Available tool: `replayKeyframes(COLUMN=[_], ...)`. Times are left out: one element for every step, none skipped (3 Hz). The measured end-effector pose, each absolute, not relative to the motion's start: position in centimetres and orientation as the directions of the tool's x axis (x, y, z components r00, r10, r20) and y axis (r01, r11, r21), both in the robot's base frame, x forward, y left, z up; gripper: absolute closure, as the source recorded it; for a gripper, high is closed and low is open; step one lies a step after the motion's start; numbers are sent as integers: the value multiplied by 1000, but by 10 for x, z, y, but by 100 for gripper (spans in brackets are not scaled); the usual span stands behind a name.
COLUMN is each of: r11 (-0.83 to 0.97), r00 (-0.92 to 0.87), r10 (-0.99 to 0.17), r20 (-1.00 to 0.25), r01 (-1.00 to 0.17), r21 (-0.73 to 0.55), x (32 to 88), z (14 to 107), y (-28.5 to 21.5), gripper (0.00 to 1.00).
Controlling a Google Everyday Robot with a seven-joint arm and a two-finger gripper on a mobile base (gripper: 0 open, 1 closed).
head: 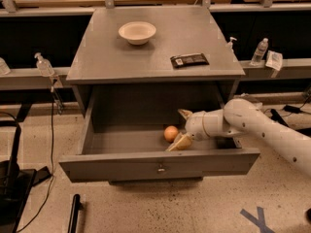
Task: Place orange into top drawer
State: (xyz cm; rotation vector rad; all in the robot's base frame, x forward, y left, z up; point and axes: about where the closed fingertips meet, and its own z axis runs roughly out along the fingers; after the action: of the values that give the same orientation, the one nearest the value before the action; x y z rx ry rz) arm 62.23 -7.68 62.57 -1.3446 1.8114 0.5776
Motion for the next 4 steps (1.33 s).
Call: replayKeyframes(r11=[326,312,318,351], r00=[-116,-72,-14,29], r10=[-453,-323,-281,-319], r20=[-884,-944,-960,-947], r01=[-945,-949,-945,-925], r21=[-43,-34,-80,-147], x=[618,612,604,601], z=[635,654,670,679], y=[-76,-78,-84,-90], gripper=[0,0,0,0])
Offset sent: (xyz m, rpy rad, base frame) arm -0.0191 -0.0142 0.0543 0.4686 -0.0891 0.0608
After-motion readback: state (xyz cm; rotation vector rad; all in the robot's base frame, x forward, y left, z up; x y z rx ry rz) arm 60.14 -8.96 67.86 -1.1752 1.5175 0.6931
